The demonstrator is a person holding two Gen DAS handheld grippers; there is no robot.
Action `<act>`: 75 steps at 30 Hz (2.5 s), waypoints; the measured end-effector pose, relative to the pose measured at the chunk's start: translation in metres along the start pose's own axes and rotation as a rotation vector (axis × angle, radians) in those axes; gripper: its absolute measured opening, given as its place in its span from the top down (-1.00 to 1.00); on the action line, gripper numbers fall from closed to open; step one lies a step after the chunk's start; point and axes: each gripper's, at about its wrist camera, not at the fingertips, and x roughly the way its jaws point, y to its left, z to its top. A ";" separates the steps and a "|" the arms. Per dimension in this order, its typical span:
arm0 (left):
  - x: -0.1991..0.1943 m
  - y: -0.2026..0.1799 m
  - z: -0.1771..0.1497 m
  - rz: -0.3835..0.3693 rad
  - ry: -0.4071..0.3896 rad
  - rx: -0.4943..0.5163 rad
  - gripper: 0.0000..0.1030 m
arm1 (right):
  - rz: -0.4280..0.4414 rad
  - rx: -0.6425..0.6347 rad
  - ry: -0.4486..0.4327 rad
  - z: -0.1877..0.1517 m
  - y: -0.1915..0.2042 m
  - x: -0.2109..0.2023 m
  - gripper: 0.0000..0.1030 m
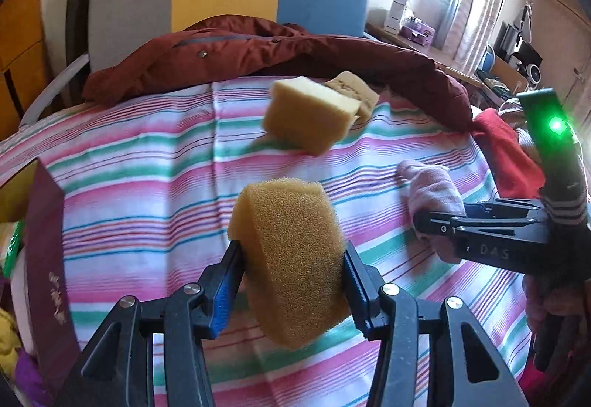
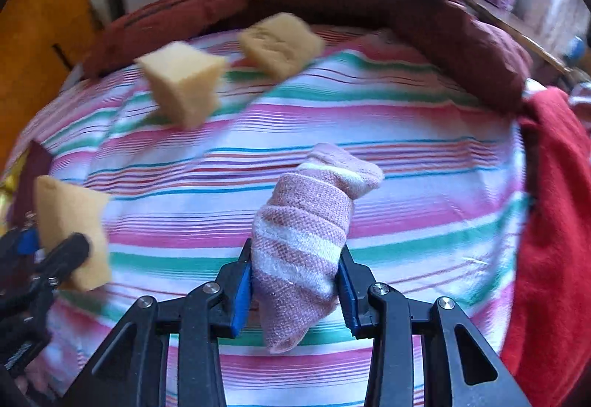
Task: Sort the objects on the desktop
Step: 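Carry the tan sponge and pink sock over the gold tray with both grippers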
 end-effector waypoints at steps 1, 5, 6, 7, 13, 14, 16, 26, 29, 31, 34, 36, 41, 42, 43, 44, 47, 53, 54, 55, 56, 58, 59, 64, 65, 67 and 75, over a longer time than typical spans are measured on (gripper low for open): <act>-0.003 0.002 -0.002 0.003 -0.003 -0.001 -0.01 | 0.021 -0.015 -0.002 0.001 0.002 0.003 0.22; -0.010 0.009 -0.009 0.014 -0.004 -0.005 -0.01 | 0.088 -0.081 0.010 -0.003 0.022 0.005 0.22; -0.012 0.010 -0.011 0.016 -0.003 -0.006 -0.01 | 0.094 -0.091 0.016 -0.008 0.028 0.003 0.22; -0.014 0.012 -0.013 0.018 -0.001 -0.007 -0.01 | 0.099 -0.108 0.026 -0.010 0.033 0.005 0.22; -0.029 0.019 -0.022 0.025 -0.009 -0.009 -0.01 | 0.110 -0.138 0.041 -0.005 0.041 0.013 0.22; -0.032 0.020 -0.023 0.025 -0.010 -0.009 -0.01 | 0.111 -0.144 0.042 -0.006 0.043 0.013 0.22; -0.039 0.023 -0.026 0.025 -0.016 -0.010 -0.01 | 0.108 -0.151 0.043 -0.007 0.047 0.014 0.22; -0.074 0.037 -0.034 0.014 -0.049 -0.018 -0.01 | 0.107 -0.176 0.050 -0.009 0.073 0.019 0.22; -0.081 0.041 -0.035 0.016 -0.058 -0.022 -0.01 | 0.109 -0.193 0.058 -0.013 0.085 0.019 0.22; -0.086 0.045 -0.037 0.018 -0.064 -0.028 -0.01 | 0.116 -0.197 0.063 -0.014 0.092 0.019 0.22; -0.092 0.051 -0.039 0.022 -0.067 -0.034 -0.01 | 0.124 -0.200 0.073 -0.016 0.105 0.021 0.22; -0.097 0.057 -0.041 0.026 -0.072 -0.041 -0.01 | 0.128 -0.197 0.079 -0.018 0.113 0.021 0.22; -0.110 0.074 -0.045 0.027 -0.084 -0.075 -0.01 | 0.128 -0.192 0.088 -0.026 0.128 0.016 0.22; -0.115 0.080 -0.046 0.031 -0.088 -0.083 -0.01 | 0.122 -0.192 0.089 -0.027 0.131 0.016 0.22; -0.117 0.083 -0.047 0.033 -0.092 -0.089 -0.01 | 0.117 -0.192 0.089 -0.027 0.133 0.015 0.22; -0.121 0.087 -0.048 0.035 -0.097 -0.098 -0.01 | 0.120 -0.187 0.090 -0.028 0.135 0.014 0.22; -0.133 0.101 -0.051 0.051 -0.117 -0.118 -0.01 | 0.144 -0.168 0.088 -0.029 0.143 0.013 0.23; -0.152 0.140 -0.061 0.092 -0.137 -0.197 -0.01 | 0.199 -0.150 0.044 -0.033 0.162 -0.003 0.23; -0.153 0.146 -0.062 0.100 -0.138 -0.209 -0.01 | 0.213 -0.148 0.028 -0.033 0.166 -0.009 0.23; -0.155 0.151 -0.063 0.108 -0.140 -0.219 -0.01 | 0.225 -0.146 0.017 -0.033 0.169 -0.014 0.23; -0.156 0.157 -0.065 0.117 -0.142 -0.230 -0.01 | 0.243 -0.144 0.004 -0.032 0.174 -0.019 0.23; -0.160 0.171 -0.067 0.136 -0.148 -0.257 -0.01 | 0.276 -0.150 -0.027 -0.030 0.186 -0.031 0.23; -0.162 0.177 -0.068 0.145 -0.151 -0.270 -0.01 | 0.285 -0.155 -0.036 -0.029 0.192 -0.033 0.23; -0.171 0.217 -0.067 0.174 -0.174 -0.357 -0.01 | 0.367 -0.218 -0.094 -0.024 0.238 -0.054 0.23; -0.172 0.222 -0.066 0.183 -0.176 -0.364 -0.01 | 0.376 -0.228 -0.099 -0.023 0.244 -0.056 0.23; -0.173 0.234 -0.063 0.195 -0.173 -0.380 -0.01 | 0.399 -0.264 -0.108 -0.021 0.265 -0.058 0.23; -0.170 0.276 -0.050 0.239 -0.153 -0.440 -0.03 | 0.418 -0.363 -0.075 -0.011 0.325 -0.040 0.23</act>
